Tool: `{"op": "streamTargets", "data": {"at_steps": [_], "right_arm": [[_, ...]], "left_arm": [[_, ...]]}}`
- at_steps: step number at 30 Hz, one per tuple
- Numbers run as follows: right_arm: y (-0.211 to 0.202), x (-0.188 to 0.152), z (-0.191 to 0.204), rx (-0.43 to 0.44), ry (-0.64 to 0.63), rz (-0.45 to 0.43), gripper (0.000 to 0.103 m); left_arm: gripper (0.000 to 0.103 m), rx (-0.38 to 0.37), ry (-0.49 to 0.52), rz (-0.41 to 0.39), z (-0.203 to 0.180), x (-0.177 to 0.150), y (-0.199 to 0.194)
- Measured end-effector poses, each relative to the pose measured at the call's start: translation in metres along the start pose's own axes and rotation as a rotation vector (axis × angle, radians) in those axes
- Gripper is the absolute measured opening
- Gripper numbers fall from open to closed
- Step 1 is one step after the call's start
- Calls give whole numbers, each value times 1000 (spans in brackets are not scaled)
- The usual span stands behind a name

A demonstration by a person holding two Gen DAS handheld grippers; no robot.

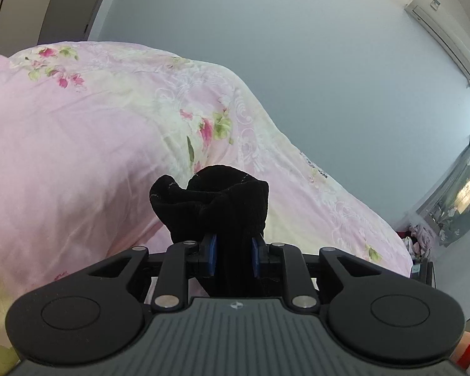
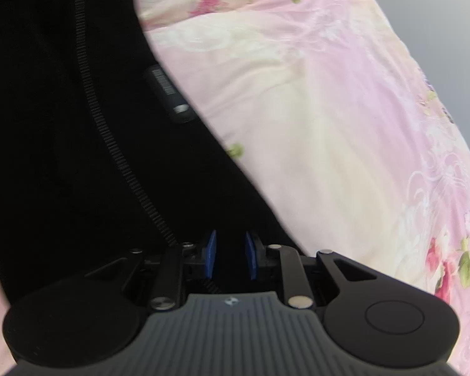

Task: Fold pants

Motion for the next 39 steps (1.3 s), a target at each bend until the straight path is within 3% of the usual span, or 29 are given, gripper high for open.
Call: {"op": "streamTargets", "data": {"at_steps": [7,9,12,19,22,27,30,31,33,36,39], "right_arm": [[-19,-39,64,167,-31,0,15],[-28,-48,76,177,-17,-19,0],[-41,-60,85,223,9,-33,0],[-62,-83,79,269,126,-55,0],[-85,-98,73,194,129,-69,3],[-120,-146,42,98,223,-45,7],[-141,-186,25,49,277,-32,13],[-145,-199,19,39,298,-29,13],[-152,-224,9,33,353,-28,13],[-152,-246,-10,39,438,-26,13],[-154,-272,-15,53,503,-30,14]], "left_arm": [[23,0,66,9,-36,-4,-8],[23,13,102,6,-46,-8,-10],[22,13,125,9,-58,-10,-11],[22,-58,225,27,-116,-23,-22],[21,-116,297,45,-154,-38,-22],[18,-207,412,111,-214,-77,-11],[10,-249,480,171,-244,-111,3],[0,-271,500,192,-251,-123,8],[0,-328,535,277,-267,-154,21],[0,-311,609,399,-280,-206,46],[0,-264,663,443,-274,-235,60]]}}
Point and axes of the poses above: each gripper's, at about its wrist camera, not at the fingertips, and y roughly the way its jaws point, z to its left, x to its top, the point moved 2 cm from there along y, roughly the way its jaws point, and after that the axes turned 11 degrees about -y, right-handed, at the moved point
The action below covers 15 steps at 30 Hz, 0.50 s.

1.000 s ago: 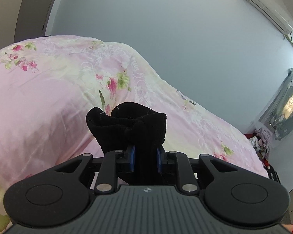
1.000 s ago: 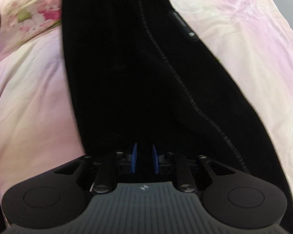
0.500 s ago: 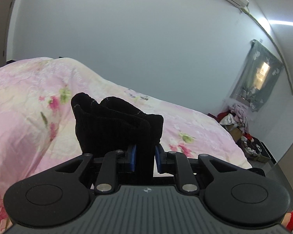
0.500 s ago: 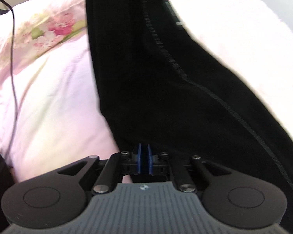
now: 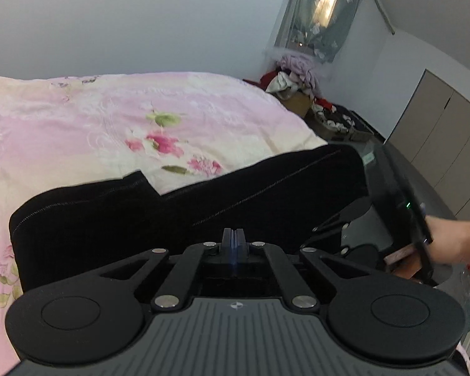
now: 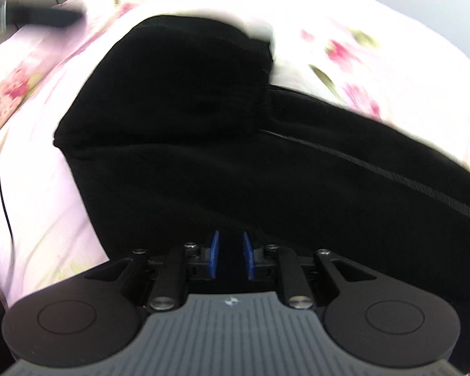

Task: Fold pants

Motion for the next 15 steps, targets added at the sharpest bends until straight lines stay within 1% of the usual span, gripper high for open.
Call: {"op": "streamTargets", "data": {"at_steps": [1,2,3,4,5,6,7,8,9,10,11,12,15], "right_arm": [[-2,-5,-3,10,12,-6,14],[-5,-10,-8,17,20,-15,17],[-5,-9,-12,21,30,-28,23],[-7,-10,-15,30,45,-42,26],[-5,-3,-14,45,63,-56,31],[-10,-9,-27,57,83,-71,34],[-10,-6,-30,64,108,-85,35],[-5,2,-27,75,129,-102,37],[-6,8,-29,89,140,-124,43],[-6,15,-31,92,145,-145,46],[3,17,-21,89,140,-165,52],[6,26,-21,90,132,-184,54],[8,49,-27,100,102,-220,60]], "left_arm": [[1,15,7,11,4,-3,2],[3,41,14,14,11,-5,1],[4,73,14,10,17,-7,-1],[6,108,15,6,25,-8,-2],[6,163,29,3,34,-10,-5],[9,204,36,4,43,-11,-6],[18,246,33,10,53,-13,-7],[21,295,23,23,64,-13,-8],[22,341,15,28,74,-14,-8],[23,379,8,27,84,-15,-8],[24,414,-3,28,93,-16,-9],[25,446,-18,33,104,-17,-9],[26,485,-47,44,128,-21,-8]]}}
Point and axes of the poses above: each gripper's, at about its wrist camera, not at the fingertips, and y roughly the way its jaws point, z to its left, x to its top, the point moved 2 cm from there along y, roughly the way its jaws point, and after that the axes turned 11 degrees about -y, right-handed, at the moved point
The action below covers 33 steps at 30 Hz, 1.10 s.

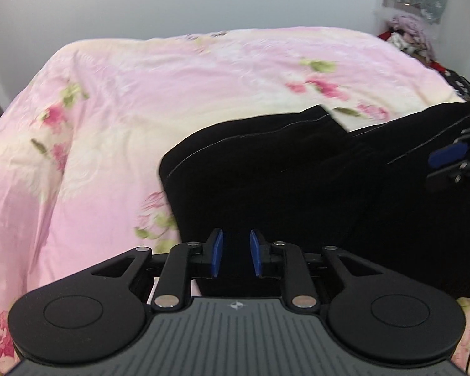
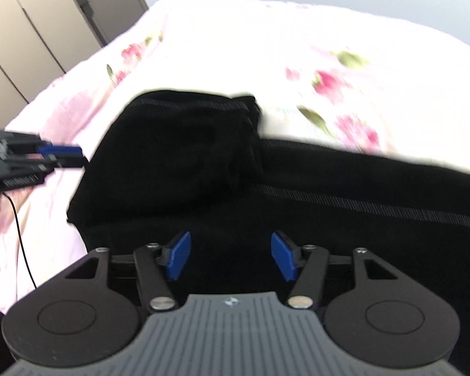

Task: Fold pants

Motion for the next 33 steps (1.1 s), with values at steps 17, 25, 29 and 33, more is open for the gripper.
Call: {"op": "streamTargets", "data": {"at_steps": [17,25,29,33], "right_arm": [[142,52,-46,72,155,26,56],[118,60,-15,12,157,28,25],[70,70,16,-10,126,7,24],[23,71,41,-25,184,-16,24]], "left_arm": [[28,-120,-162,10,49,-5,53],[28,-104,-198,3,50,-4,43],[28,-96,-243,-7,60,-4,27],[28,-107,-261,-13,66,-3,9]]}}
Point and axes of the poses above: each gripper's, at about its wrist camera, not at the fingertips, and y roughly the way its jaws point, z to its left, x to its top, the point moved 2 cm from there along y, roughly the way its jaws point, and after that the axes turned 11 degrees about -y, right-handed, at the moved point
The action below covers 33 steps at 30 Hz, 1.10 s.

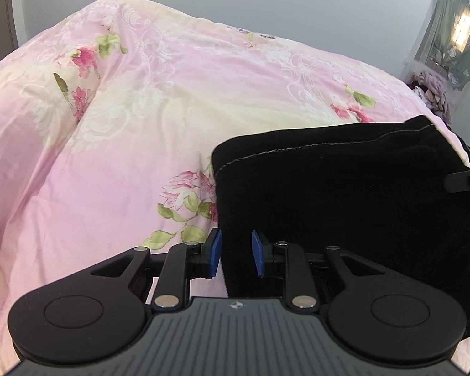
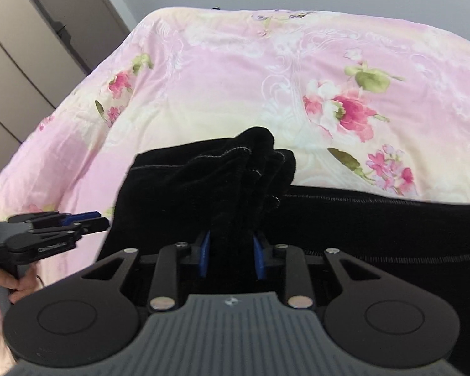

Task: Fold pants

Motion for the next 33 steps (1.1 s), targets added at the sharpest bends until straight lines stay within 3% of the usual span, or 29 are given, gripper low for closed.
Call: {"op": "streamTargets", "data": {"at_steps": [5,10,14,19,24,28,33], "right_arm": [[-55,-18,2,-47,88,-67,24],[-76,-66,-37,-75,270,-30,23],[-61,-108,-65,-133,333,34,23],[-23,-139,-85,-141,336,57,25],[-25,-143,-85,-120,277,34,32],[-42,-136,-89,-154,263,-11,51],[-34,-120,-111,-77,336,-70,55]], "left_arm": [[28,-51,-7,2,-3,-4,-14],[28,-101,18,33,-12,-13,-16],[28,-123,41,61,-19,-23,-10],[28,-143,9,86,-25,-33,1],[28,-76,28,130,-36,-50,24],[28,-74,14,122,-36,-45,20],[28,-83,2,67,-40,-27,12]]}}
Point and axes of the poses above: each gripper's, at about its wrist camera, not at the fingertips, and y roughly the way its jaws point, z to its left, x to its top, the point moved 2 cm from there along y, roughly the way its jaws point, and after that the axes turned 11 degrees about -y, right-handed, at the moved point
